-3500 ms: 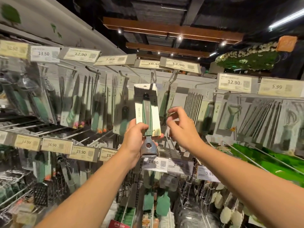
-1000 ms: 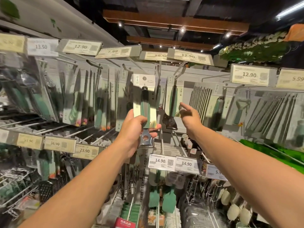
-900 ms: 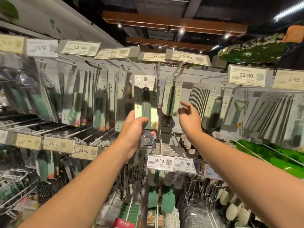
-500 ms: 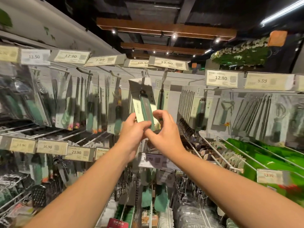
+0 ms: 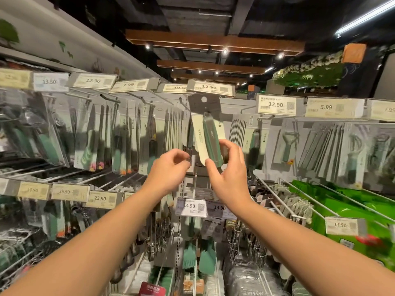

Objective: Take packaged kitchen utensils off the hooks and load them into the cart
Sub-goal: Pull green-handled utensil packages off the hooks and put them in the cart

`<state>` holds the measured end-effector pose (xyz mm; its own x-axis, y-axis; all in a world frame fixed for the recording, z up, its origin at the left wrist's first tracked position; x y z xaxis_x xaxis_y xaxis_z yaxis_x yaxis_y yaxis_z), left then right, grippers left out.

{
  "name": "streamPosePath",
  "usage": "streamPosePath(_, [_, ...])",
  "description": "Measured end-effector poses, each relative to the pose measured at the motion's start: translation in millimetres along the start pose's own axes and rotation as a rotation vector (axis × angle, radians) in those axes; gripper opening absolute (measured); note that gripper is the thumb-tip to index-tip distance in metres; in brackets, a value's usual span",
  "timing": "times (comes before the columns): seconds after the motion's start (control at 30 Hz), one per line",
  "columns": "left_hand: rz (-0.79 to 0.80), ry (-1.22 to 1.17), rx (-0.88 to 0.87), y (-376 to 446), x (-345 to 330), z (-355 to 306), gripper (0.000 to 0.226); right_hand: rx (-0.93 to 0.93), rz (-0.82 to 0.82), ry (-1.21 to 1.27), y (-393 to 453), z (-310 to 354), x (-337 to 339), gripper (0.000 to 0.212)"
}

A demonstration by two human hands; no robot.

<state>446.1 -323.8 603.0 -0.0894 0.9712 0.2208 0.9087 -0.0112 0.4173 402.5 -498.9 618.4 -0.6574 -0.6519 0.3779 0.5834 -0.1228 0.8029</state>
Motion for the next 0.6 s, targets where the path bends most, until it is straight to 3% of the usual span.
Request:
streamPosePath(0.1, [0.087,0.421,-0.1,-2,-2,-6,0.032,-0.038,-0.004,0.012,3,-4,4,0.051])
streamPosePath(0.2, [0.145,0.636,-0.123,1,-3,-6,0.036,-0.059,0.017,-0.003,8,-6,3,0.052])
streamPosePath(0.47, [0.203,0.763,-0.047,18,-6,17,0.025,-0.253,0.175,-0.085,22,-29,-33,0.053])
streamPosePath(0.6, [0.224,0.753,-0.024,26,-8,31,0.023,-0.458,0.26,-0.036,39,-59,-58,0.014])
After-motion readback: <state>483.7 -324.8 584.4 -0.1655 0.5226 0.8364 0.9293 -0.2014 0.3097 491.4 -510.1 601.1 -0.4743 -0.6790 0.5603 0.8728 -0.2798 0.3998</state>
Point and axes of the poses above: each hand's wrist, its own y-axis towards the middle knuckle, its own x-axis out of the back of the hand, z = x × y, the point moved 8 cm from there along y, towards the middle knuckle, and after that the axes turned 12 degrees about -y, right-handed, at the moved point
